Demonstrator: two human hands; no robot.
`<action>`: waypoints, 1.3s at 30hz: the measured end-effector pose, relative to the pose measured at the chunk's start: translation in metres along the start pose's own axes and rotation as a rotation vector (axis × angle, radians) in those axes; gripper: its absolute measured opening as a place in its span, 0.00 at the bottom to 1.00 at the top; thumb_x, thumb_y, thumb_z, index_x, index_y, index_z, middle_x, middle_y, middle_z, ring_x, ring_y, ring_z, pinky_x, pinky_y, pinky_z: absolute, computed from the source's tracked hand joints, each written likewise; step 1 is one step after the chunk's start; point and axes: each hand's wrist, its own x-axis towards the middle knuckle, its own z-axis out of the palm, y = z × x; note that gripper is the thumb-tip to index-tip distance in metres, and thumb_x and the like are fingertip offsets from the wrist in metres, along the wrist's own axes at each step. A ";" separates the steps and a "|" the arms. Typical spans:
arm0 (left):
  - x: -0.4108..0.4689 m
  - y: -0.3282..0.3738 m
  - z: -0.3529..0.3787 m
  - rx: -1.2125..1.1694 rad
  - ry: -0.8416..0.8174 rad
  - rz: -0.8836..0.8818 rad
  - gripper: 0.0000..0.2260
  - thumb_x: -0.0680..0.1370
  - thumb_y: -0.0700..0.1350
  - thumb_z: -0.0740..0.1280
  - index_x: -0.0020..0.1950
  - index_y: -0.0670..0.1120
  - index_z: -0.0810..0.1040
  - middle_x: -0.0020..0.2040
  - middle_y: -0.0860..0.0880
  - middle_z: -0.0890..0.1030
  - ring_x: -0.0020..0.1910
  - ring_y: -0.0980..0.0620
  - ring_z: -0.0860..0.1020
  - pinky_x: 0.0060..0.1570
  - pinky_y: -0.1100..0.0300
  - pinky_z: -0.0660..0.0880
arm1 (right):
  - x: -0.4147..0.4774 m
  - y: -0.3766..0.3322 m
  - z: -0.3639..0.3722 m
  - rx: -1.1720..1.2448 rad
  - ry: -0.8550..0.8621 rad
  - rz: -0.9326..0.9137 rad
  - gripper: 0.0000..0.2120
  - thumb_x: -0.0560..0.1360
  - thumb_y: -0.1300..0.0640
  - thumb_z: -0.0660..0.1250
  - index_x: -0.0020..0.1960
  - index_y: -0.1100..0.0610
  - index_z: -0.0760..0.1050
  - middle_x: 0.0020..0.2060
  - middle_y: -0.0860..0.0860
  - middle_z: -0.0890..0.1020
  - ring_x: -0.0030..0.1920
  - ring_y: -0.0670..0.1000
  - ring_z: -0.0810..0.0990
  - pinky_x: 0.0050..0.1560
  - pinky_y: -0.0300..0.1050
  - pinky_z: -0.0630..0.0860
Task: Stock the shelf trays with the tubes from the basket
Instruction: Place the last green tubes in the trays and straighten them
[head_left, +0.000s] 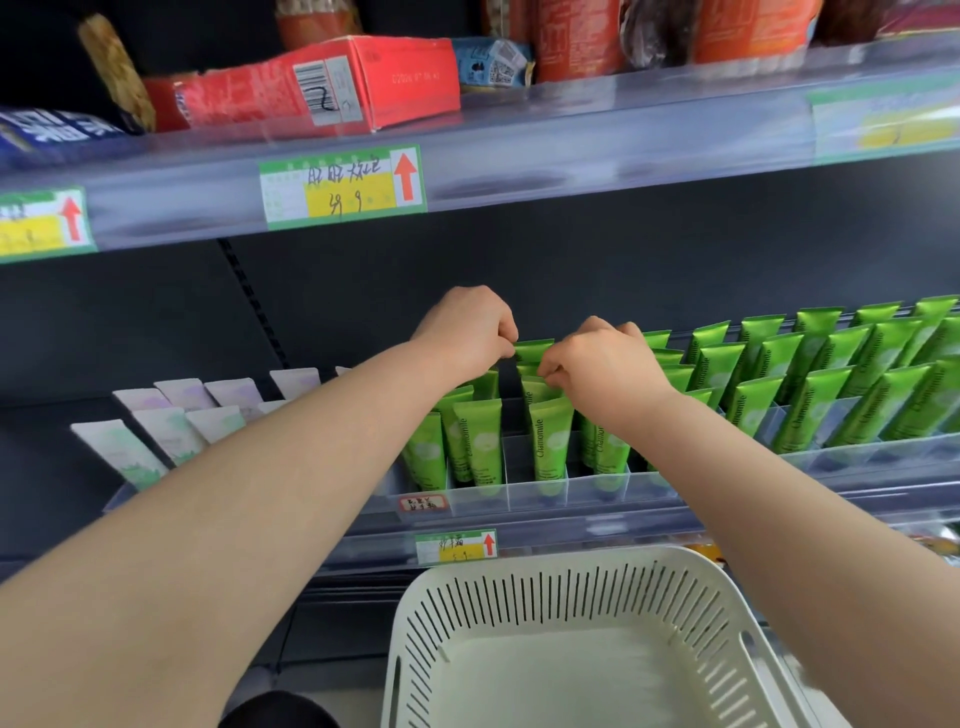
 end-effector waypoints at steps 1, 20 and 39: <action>-0.001 -0.001 -0.001 -0.002 0.008 -0.006 0.06 0.74 0.43 0.72 0.49 0.50 0.85 0.48 0.52 0.83 0.47 0.51 0.79 0.49 0.54 0.78 | 0.001 -0.001 0.000 -0.002 0.005 -0.003 0.11 0.76 0.59 0.64 0.50 0.44 0.80 0.45 0.44 0.82 0.56 0.50 0.70 0.47 0.47 0.60; -0.032 -0.027 -0.018 -0.015 -0.014 -0.034 0.06 0.74 0.45 0.72 0.50 0.51 0.84 0.44 0.55 0.81 0.47 0.52 0.79 0.51 0.53 0.78 | -0.004 -0.038 -0.006 0.090 0.070 -0.128 0.09 0.78 0.52 0.64 0.56 0.47 0.78 0.50 0.45 0.81 0.57 0.52 0.71 0.50 0.49 0.65; -0.047 -0.036 -0.018 0.056 -0.093 -0.045 0.07 0.75 0.44 0.72 0.52 0.50 0.84 0.50 0.53 0.83 0.50 0.51 0.79 0.52 0.53 0.78 | -0.006 -0.060 0.002 0.000 -0.137 -0.129 0.12 0.81 0.51 0.54 0.52 0.49 0.77 0.45 0.47 0.80 0.56 0.53 0.70 0.53 0.51 0.65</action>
